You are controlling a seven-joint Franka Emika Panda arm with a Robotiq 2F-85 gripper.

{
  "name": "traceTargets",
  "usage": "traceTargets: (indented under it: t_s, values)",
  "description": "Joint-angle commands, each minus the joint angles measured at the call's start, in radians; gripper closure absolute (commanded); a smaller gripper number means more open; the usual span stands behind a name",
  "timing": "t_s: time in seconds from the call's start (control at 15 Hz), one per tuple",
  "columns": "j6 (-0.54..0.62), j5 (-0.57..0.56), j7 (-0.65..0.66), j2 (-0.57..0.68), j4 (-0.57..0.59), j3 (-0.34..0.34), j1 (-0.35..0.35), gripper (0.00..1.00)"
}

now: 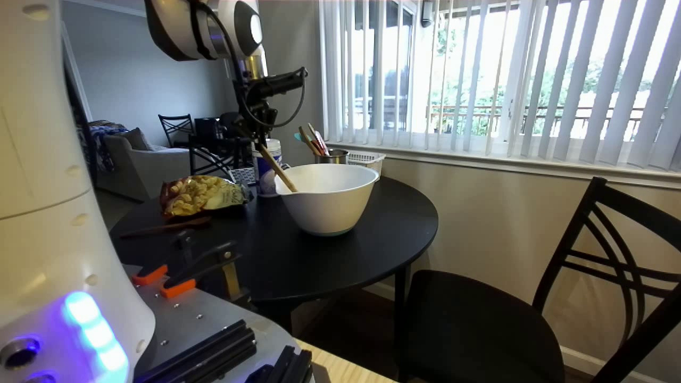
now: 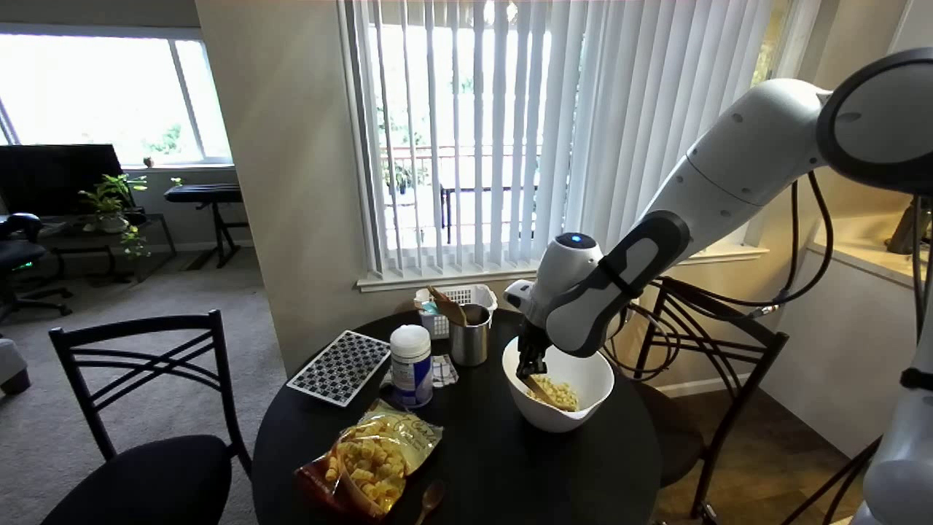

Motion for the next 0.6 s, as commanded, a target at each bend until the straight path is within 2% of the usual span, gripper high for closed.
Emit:
traceTargets:
  t_s: [0.0,0.27,0.53]
  values:
    - [-0.001,0.010,0.161,0.015,0.022,-0.023,-0.001,0.94]
    - [-0.006,-0.015,0.354,0.029,0.056,-0.065,0.010,0.95]
    - [0.000,-0.016,0.538,0.046,0.088,-0.080,0.018,0.95]
